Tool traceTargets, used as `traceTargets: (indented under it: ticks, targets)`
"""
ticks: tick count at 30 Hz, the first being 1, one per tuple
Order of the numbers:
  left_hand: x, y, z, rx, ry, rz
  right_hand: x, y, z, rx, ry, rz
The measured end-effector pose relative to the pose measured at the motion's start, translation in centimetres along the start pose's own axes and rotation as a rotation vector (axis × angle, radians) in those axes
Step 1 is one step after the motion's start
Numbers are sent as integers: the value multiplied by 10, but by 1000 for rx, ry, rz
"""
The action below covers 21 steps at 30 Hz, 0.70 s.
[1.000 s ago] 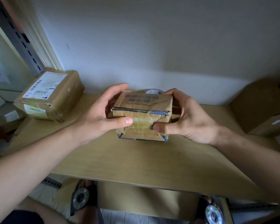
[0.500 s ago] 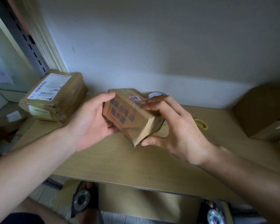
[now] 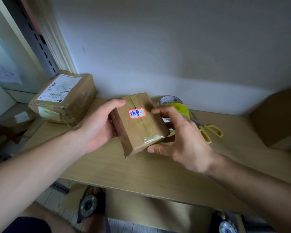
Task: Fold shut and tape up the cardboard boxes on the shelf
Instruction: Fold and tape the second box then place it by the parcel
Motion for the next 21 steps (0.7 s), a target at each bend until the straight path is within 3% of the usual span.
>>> traceTargets:
  ticks: [11, 21]
  targets:
    - [9, -2, -35, -187, 28, -102, 5, -1, 49, -56, 58, -25]
    - [6, -7, -38, -134, 86, -118, 14, 2, 55, -77, 21, -62]
Point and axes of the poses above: each hand's wrist, its own y-axis towards the middle knuckle, its own z-axis out of the palm, x = y × z, the point moved 8 cm from there along y, towards the middle knuckle, and after that the axes turned 5 degrees about -x, right-handed, at the moved point
